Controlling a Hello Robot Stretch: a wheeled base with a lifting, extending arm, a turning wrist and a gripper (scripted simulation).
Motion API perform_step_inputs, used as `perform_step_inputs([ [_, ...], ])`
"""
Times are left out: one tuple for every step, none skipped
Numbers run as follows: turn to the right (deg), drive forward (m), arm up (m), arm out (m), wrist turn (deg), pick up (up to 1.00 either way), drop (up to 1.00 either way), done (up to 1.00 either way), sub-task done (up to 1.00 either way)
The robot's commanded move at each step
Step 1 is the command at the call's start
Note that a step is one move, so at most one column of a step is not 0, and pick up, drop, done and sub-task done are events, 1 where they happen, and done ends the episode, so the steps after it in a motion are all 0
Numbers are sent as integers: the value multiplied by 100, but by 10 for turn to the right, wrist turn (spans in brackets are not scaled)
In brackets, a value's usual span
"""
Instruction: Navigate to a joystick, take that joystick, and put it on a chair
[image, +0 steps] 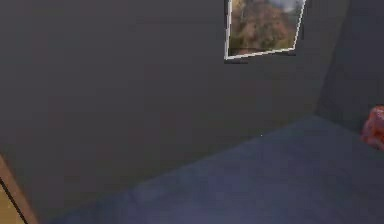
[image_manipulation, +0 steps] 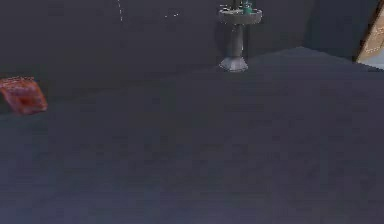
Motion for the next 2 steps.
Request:
perform_step_inputs([
  [450, 0, 0, 0, 0, 0, 0, 0, 0],
  [450, 0, 0, 0, 0, 0, 0, 0, 0],
])
